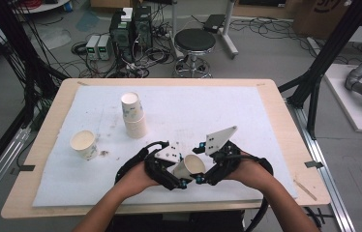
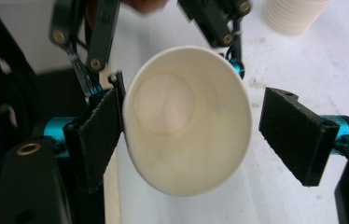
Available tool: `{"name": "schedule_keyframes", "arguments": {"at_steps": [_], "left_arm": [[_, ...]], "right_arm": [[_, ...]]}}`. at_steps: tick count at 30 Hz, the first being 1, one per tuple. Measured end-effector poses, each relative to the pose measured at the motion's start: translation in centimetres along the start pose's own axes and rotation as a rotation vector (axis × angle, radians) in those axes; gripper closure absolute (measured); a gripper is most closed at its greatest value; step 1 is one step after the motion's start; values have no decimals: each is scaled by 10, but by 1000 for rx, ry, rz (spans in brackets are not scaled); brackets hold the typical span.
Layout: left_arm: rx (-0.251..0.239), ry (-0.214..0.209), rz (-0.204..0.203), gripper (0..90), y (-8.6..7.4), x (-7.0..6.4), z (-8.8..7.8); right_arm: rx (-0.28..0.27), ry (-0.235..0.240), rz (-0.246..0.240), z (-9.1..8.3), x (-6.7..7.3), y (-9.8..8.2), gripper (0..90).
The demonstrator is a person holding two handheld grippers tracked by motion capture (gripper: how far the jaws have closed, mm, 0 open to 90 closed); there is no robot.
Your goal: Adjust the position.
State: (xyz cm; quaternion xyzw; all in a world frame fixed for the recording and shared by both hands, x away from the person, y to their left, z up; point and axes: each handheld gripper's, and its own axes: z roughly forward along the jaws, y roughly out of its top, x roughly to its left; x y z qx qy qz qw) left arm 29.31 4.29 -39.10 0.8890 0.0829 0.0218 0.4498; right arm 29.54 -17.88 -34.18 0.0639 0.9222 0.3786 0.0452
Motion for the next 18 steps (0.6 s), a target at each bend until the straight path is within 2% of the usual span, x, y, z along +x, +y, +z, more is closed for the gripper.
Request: {"name": "schedule_keyframes", "arguments": {"at_steps": [4,8,11,13,15,16,17,18], "left_arm": [[-51,15,-35,309,-9,2,-2],[-101,41,-63,304,-16,5,-4],[-174,78,-92,302,-24,5,-8],[-222,101,-113,302,-29,6,-10],[-267,129,-137,301,-33,7,-12],[-267,129,-137,301,-33,7,-12],[-304,156,-149,300,-36,7,-14],[-321,170,-150,299,-37,8,-15]], "right_arm": [[-125,7,66,-12,-3,-10,215],[-245,-29,142,-24,-8,-27,215],[-293,-96,186,-32,-8,-45,215],[-319,-159,216,-36,-8,-59,215],[-326,-223,255,-39,-6,-73,215],[-326,-223,255,-39,-6,-73,215],[-339,-265,292,-42,-4,-88,215],[-337,-273,301,-42,-4,-92,215]]}}
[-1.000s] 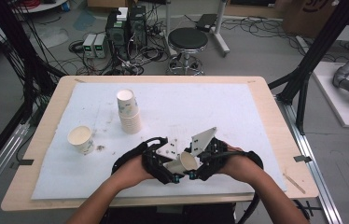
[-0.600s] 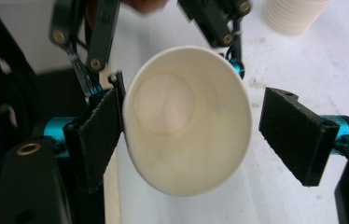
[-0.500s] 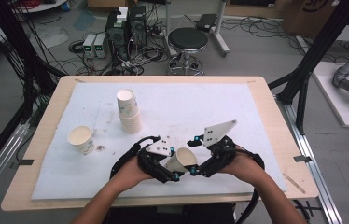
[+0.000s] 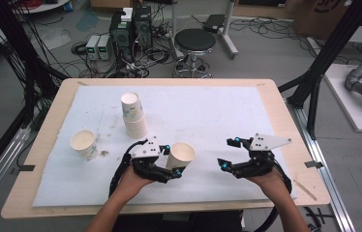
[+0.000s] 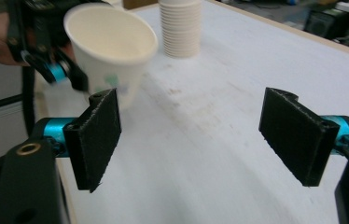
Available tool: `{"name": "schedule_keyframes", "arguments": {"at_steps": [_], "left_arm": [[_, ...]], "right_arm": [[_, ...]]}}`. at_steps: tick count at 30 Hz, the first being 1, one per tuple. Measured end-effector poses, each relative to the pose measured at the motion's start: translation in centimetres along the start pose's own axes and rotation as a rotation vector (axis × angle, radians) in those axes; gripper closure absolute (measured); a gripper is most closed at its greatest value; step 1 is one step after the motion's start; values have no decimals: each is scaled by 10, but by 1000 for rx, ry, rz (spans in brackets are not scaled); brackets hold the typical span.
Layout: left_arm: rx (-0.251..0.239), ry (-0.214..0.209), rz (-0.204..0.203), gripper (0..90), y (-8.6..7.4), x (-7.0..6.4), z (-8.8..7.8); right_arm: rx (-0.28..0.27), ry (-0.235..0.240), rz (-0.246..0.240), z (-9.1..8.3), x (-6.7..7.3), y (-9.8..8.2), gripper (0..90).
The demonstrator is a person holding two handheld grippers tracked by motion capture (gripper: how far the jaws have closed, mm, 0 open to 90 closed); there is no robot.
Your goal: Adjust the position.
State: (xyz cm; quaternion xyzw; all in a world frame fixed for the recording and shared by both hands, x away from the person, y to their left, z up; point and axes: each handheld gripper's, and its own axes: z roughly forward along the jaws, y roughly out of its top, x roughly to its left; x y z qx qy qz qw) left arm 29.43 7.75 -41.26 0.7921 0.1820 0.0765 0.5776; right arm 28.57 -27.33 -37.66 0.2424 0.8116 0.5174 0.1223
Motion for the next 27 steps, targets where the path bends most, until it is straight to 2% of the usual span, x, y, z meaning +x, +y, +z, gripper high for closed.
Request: {"name": "schedule_keyframes", "arguments": {"at_steps": [3,4,5,6,7,9,14,16,17,19,27], "left_arm": [[-56,30,-6,299,-2,1,-3],[-56,30,-6,299,-2,1,-3],[-70,37,-9,298,-2,1,-4],[-82,42,-11,298,-2,2,-5],[-105,53,-8,296,-2,1,-7],[-120,64,-6,296,-2,1,-9],[-165,112,3,296,0,2,-16],[-178,126,6,295,0,2,-19],[-204,150,9,295,1,2,-23],[-223,174,12,295,1,4,-26],[-236,196,8,294,0,3,-30]], "right_arm": [[-6,-39,14,-7,-2,-12,216],[-6,-39,14,-7,-2,-12,216],[-5,-72,21,-11,-3,-19,216],[-5,-72,21,-11,-3,-19,216],[-12,-95,34,-13,-5,-25,216],[-16,-115,42,-16,-7,-30,216],[7,-179,33,-21,-10,-37,216],[8,-187,32,-22,-10,-39,216],[-3,-207,34,-24,-10,-40,216],[-14,-214,34,-26,-11,-39,216],[-24,-207,25,-24,-9,-38,216]]}}
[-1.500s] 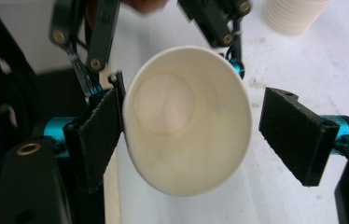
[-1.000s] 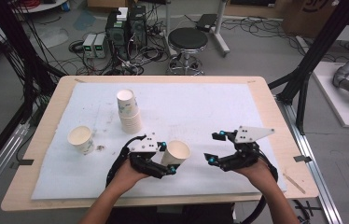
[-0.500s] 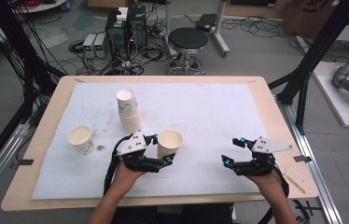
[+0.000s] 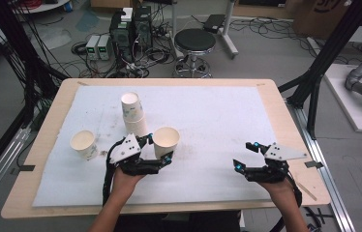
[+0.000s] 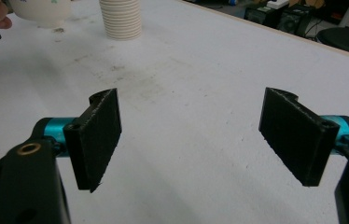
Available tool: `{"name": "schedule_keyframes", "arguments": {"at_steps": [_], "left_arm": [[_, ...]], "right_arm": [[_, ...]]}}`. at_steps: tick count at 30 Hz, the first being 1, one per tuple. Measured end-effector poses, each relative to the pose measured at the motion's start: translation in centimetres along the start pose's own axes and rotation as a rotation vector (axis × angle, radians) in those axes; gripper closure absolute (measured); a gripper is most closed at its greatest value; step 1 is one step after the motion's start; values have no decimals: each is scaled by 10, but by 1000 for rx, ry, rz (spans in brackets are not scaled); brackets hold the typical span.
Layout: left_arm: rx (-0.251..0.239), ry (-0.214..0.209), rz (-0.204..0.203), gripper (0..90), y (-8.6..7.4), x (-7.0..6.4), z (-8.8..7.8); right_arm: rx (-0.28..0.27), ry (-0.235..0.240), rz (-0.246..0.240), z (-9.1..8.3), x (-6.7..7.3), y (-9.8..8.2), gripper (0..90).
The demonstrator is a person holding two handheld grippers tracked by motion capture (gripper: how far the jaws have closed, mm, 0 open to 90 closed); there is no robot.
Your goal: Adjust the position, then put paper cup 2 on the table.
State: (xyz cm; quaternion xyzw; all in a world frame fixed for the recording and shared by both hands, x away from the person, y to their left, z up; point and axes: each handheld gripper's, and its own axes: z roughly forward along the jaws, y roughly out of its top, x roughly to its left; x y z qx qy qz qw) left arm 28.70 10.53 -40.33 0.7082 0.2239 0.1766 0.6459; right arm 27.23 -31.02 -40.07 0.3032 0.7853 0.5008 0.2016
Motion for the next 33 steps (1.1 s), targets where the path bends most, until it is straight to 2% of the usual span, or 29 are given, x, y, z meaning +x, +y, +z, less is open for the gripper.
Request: {"name": "schedule_keyframes", "arguments": {"at_steps": [5,7,11,13,14,19,24,26,28,33], "left_arm": [[5,-4,6,293,5,6,9],[5,4,3,293,9,13,20],[-16,21,-31,293,10,23,37],[-15,26,-41,294,9,26,42],[-12,42,-54,294,7,30,52],[-1,73,-83,295,-2,39,76],[42,74,-75,296,-9,38,96],[55,75,-68,296,-11,38,100],[117,82,-56,296,-18,37,111],[211,97,-53,300,-28,37,124]], "right_arm": [[-7,1,6,-1,-1,0,216],[-12,-3,0,-2,-2,0,216],[-10,-5,13,-3,-4,-1,216],[-13,-10,13,-3,-5,-1,216],[-15,-10,17,-3,-5,-1,216],[-14,-5,11,-2,-6,-2,216],[-9,2,15,-2,-5,-3,216],[-11,0,9,-3,-5,-3,216],[-13,1,12,-3,-5,-4,216],[-7,3,13,-3,-5,-4,216]]}}
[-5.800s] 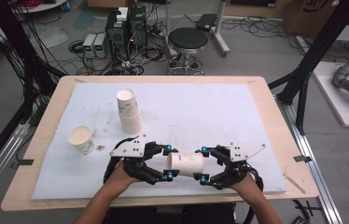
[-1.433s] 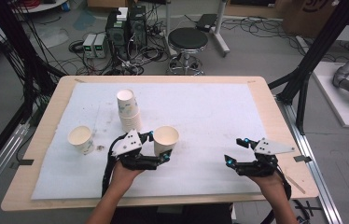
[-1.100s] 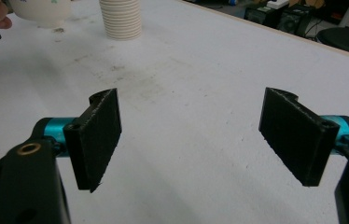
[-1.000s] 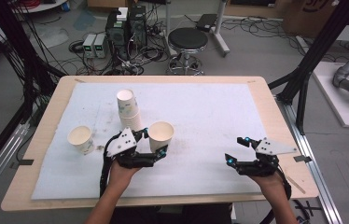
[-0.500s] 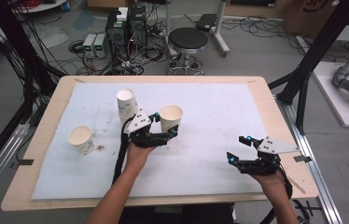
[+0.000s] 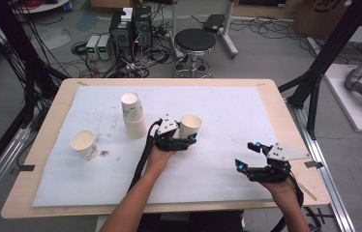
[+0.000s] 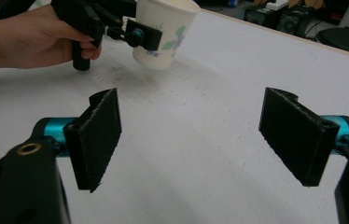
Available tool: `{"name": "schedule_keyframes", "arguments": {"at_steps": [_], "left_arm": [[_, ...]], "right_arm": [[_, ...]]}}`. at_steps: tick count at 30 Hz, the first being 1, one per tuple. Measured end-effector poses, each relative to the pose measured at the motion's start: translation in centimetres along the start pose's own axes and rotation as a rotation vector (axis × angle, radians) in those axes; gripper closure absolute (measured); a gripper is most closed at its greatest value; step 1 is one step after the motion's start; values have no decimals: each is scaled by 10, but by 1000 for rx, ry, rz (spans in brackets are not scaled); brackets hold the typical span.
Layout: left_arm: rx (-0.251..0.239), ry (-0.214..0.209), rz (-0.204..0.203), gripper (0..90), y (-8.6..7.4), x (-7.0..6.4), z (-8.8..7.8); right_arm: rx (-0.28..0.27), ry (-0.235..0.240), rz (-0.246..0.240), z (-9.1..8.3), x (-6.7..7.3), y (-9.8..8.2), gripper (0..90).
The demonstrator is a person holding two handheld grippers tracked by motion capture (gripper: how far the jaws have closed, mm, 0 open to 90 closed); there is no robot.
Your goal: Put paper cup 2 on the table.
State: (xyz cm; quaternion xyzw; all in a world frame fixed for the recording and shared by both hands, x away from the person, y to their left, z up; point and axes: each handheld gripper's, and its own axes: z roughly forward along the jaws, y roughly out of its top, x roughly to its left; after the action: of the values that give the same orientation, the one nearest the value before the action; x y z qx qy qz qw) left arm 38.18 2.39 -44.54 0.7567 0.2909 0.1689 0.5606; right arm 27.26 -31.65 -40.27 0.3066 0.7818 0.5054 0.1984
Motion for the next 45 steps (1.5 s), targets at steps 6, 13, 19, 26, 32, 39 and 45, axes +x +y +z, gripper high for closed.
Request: {"name": "schedule_keyframes", "arguments": {"at_steps": [6,13,19,26,32,39,45], "left_arm": [[114,23,38,306,-4,-5,6],[162,54,62,310,-4,-10,-3],[167,72,54,319,-13,-12,-16],[177,67,43,269,-14,-13,-18],[116,30,7,180,-20,-10,-47],[-13,-11,-48,176,-25,2,-99],[-97,23,-57,175,-22,12,-136]], "right_arm": [[2,0,-6,0,0,0,216],[0,2,-6,0,1,0,216],[1,2,-8,-1,2,0,216],[9,7,-4,0,4,0,216],[16,11,-5,2,6,-1,216],[19,-3,3,5,7,-1,216],[13,-47,28,2,8,-4,216]]}}
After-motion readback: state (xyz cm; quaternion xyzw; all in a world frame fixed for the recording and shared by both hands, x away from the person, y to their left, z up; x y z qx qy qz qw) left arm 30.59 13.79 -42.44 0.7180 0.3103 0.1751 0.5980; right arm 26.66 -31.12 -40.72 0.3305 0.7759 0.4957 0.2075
